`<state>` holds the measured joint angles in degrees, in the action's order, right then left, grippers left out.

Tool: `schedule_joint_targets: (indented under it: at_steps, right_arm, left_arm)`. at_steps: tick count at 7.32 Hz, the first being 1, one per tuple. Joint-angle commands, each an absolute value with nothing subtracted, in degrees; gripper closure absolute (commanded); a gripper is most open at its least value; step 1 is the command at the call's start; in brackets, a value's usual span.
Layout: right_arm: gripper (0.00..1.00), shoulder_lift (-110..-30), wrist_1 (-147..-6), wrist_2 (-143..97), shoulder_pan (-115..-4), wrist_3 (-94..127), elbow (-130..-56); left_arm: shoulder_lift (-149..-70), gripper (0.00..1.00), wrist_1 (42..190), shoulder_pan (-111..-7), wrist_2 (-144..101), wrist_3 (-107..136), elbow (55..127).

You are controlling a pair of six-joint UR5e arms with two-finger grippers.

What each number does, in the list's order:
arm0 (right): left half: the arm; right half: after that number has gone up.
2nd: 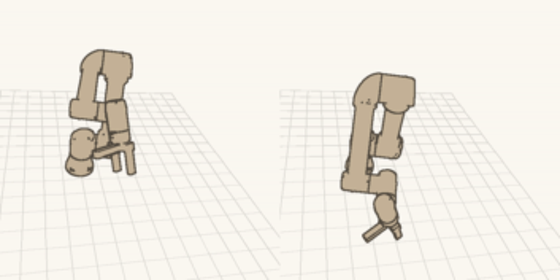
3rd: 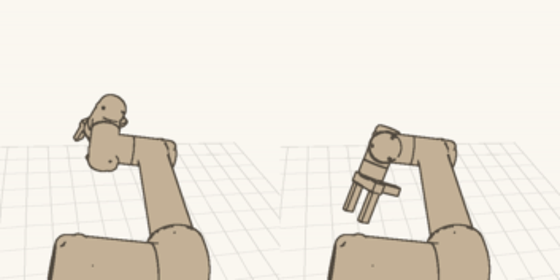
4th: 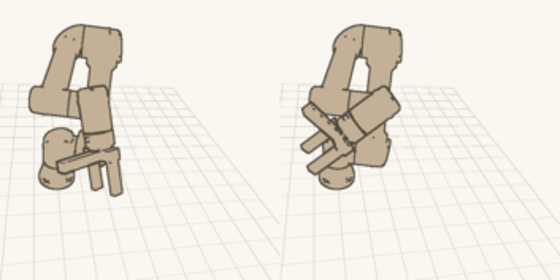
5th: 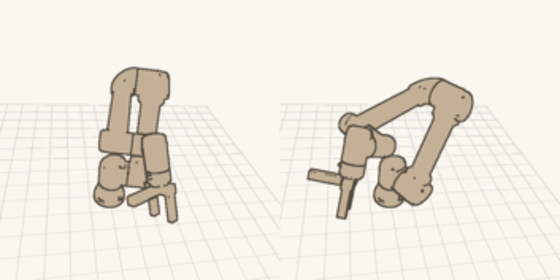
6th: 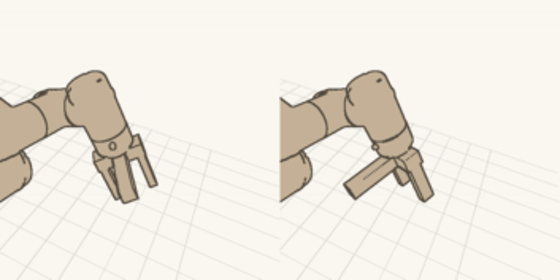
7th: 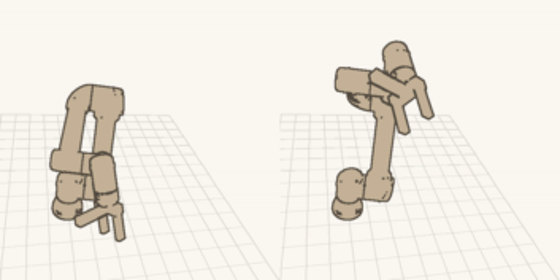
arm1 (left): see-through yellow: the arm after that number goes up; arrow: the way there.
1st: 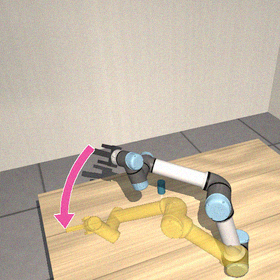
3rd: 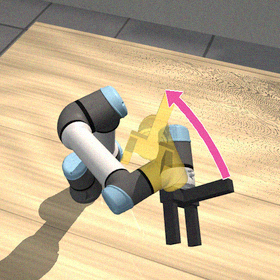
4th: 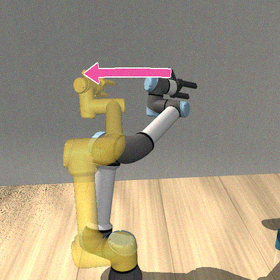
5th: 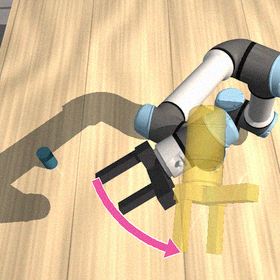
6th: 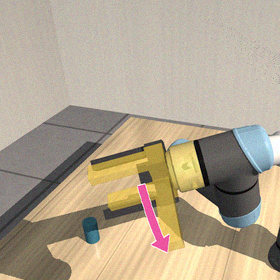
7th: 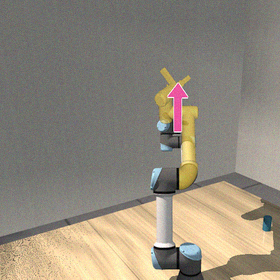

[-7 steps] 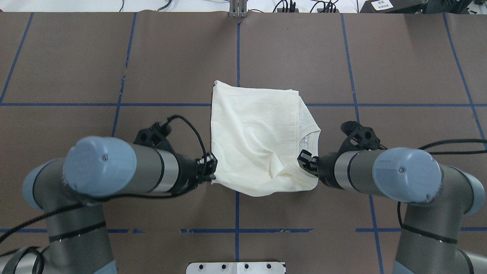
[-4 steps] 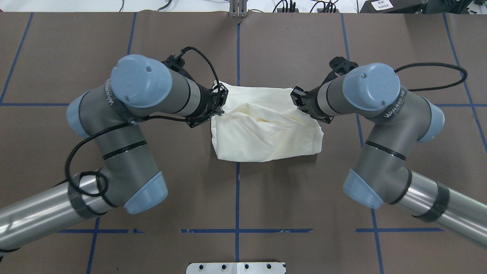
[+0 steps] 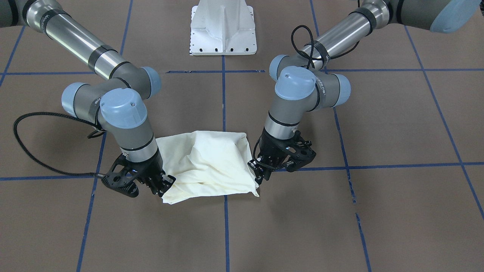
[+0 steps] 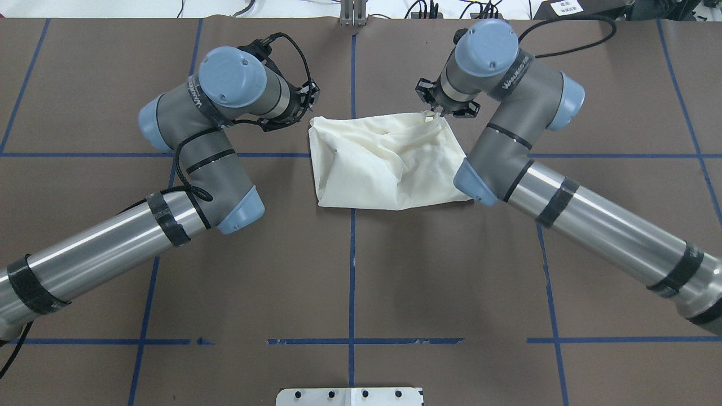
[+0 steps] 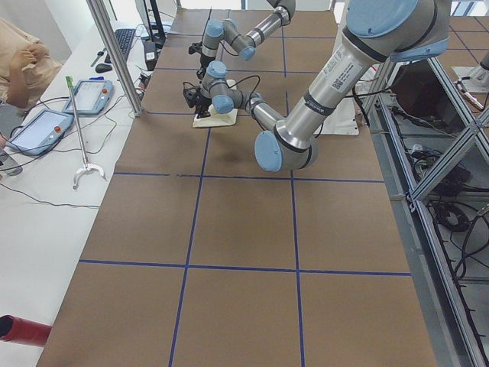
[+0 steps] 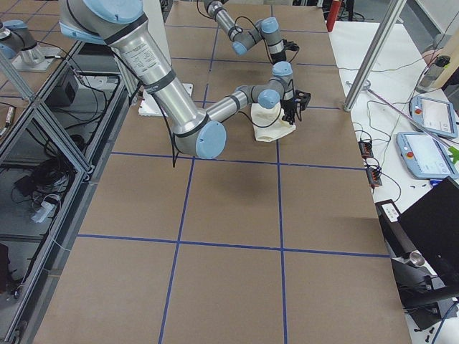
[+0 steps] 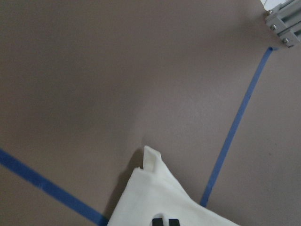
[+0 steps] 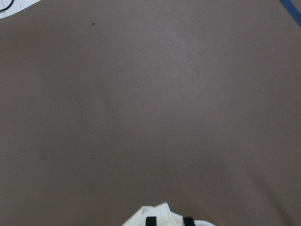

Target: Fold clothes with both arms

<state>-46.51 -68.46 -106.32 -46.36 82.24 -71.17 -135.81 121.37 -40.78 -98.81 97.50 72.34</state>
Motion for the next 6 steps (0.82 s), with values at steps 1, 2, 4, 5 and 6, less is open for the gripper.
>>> schedule_joint_targets:
  at_steps: [1,2,4,5,6]
  right_arm:
    - [0.0,-44.82,-67.76,-112.5,-50.19,76.64,-68.55]
    - [0.0,-44.74,-67.68,-112.76,-50.19,76.81,-68.9]
    - [0.0,-45.26,-67.68,-113.38,-50.19,77.78,-71.18]
    - [0.05,-45.35,-67.59,-113.03,-48.36,81.52,-71.19]
    - [0.52,-45.18,-67.41,-112.94,-47.3,84.09,-71.19]
  left_arm:
    - [-135.62,0.16,121.99,-42.18,-98.52,95.89,72.76]
    - [-132.22,0.16,122.25,-42.19,-98.87,95.98,77.47]
    - [-127.02,0.75,121.91,-37.05,-98.96,96.24,85.67]
    - [-126.74,1.0,122.08,-34.31,-98.79,95.89,85.69]
    - [-125.52,1.0,122.17,-32.71,-98.62,95.89,85.61]
